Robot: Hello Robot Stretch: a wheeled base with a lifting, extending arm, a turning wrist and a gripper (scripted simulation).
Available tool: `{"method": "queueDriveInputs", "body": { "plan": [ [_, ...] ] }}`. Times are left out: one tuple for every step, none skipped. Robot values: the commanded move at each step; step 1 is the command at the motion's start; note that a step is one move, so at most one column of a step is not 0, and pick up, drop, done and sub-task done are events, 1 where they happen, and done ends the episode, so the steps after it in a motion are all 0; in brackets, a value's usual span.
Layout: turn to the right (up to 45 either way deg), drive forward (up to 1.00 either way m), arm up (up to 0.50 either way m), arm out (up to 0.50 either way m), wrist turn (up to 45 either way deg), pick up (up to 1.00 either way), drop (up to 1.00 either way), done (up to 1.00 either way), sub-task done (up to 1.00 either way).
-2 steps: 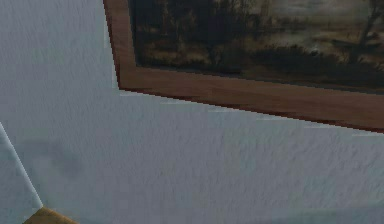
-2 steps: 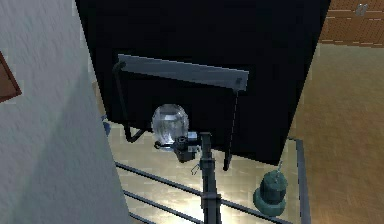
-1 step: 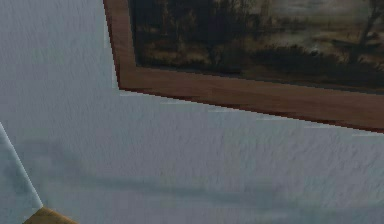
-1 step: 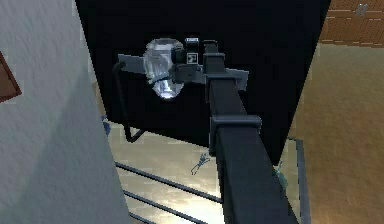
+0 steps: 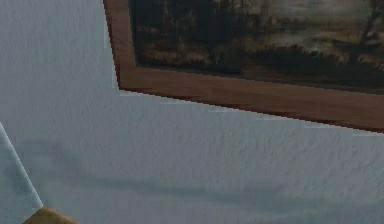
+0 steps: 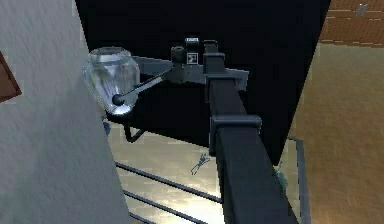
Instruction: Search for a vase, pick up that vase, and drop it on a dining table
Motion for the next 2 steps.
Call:
{"method": "queueDriveInputs", "body": {
  "plan": [
    [0.0, 0.00, 0.00, 0.00, -45.0, 0.00, 0.00, 0.00, 0.00],
    [0.0, 0.00, 0.00, 0.00, -15.0, 0.00, 0.00, 0.00, 0.00]
  ]
}}
